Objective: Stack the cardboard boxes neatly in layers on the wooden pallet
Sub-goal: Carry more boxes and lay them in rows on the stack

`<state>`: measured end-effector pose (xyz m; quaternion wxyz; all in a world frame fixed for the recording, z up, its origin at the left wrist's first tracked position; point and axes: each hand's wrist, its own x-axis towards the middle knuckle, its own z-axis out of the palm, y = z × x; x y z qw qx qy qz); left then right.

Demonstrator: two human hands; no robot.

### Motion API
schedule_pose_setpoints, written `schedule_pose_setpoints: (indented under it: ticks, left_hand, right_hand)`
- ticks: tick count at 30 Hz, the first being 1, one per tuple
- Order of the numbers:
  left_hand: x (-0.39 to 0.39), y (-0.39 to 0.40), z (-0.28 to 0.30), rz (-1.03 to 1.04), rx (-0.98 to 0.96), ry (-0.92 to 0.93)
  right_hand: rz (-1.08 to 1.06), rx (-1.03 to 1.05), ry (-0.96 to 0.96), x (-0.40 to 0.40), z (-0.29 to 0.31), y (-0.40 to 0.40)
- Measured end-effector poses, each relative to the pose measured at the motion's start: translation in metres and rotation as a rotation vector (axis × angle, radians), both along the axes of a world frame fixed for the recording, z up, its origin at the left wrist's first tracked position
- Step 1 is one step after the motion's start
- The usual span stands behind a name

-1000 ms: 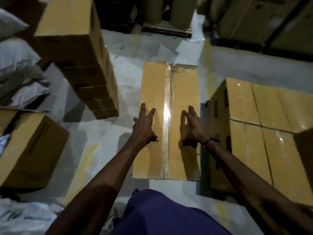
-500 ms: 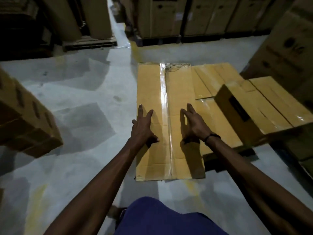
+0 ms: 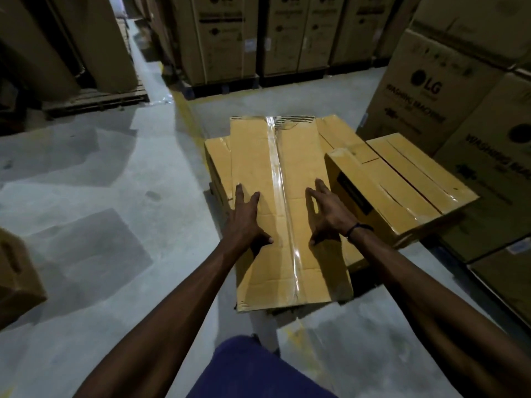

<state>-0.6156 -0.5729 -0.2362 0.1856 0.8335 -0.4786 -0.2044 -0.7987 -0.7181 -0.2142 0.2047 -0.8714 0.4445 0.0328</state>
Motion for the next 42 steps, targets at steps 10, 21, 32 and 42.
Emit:
schedule_pose_setpoints:
  ticks: [10,21,32,42]
  left_hand:
    - [0.016,-0.113,-0.038,0.004,0.010,0.012]
    - [-0.030,-0.199,-0.074,0.135,0.095,0.089]
    - [-0.113,-0.282,-0.144,0.326,0.208,0.157]
    - [-0.143,-0.329,-0.220,0.334,0.236,0.172]
  right_hand:
    - [0.019,0.030,0.061,0.014,-0.009,-0.108]
    - [0.098,0.134,0.059,-0.014,-0.054,-0.209]
    - [0.311,0.212,0.093,-0.075,-0.133,-0.324]
    - [0.357,0.293,0.115,-0.098,-0.223,-0.389]
